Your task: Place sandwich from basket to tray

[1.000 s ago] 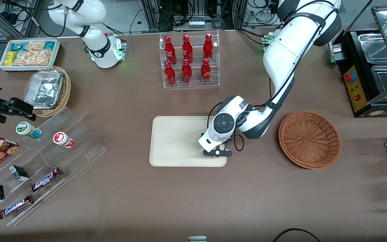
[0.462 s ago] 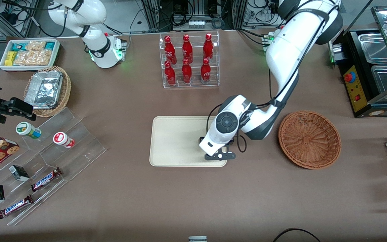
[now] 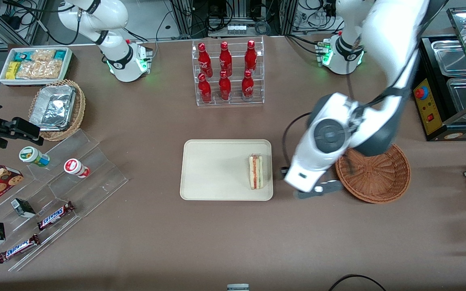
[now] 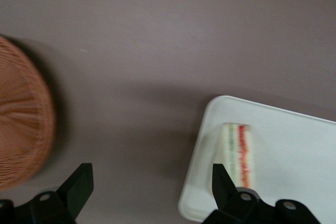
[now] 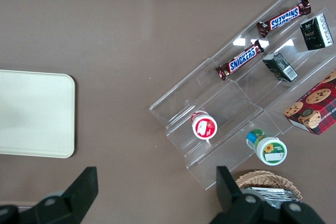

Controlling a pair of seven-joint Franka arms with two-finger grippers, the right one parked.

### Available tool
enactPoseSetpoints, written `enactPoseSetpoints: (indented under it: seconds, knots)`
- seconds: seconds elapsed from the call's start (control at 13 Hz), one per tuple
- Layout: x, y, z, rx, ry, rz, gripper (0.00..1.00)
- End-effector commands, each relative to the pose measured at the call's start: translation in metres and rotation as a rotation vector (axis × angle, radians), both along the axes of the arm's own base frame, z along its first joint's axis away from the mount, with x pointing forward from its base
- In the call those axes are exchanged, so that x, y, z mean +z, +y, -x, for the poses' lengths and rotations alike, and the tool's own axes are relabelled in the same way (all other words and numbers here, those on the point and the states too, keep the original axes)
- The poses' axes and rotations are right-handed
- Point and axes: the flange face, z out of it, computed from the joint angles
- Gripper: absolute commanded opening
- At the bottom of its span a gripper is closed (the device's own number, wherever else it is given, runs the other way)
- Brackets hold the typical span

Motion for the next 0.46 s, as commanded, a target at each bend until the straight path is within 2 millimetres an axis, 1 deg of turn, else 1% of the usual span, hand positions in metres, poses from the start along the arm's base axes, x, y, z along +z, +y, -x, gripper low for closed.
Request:
enactPoseSetpoints:
  seconds: [0.0,0.08,0.15,0.31,0.38]
  knots:
    - [0.035,0.062,0.010,-0.028,0.044,-0.003,1.00]
    - [0.051,0.086,0.011,-0.022,0.048,-0.011,1.00]
    - [0.063,0.108,0.013,-0.010,0.051,-0.022,1.00]
    - [0.083,0.146,0.025,-0.049,0.043,-0.041,1.00]
    - [0.089,0.161,0.032,-0.069,0.055,-0.054,1.00]
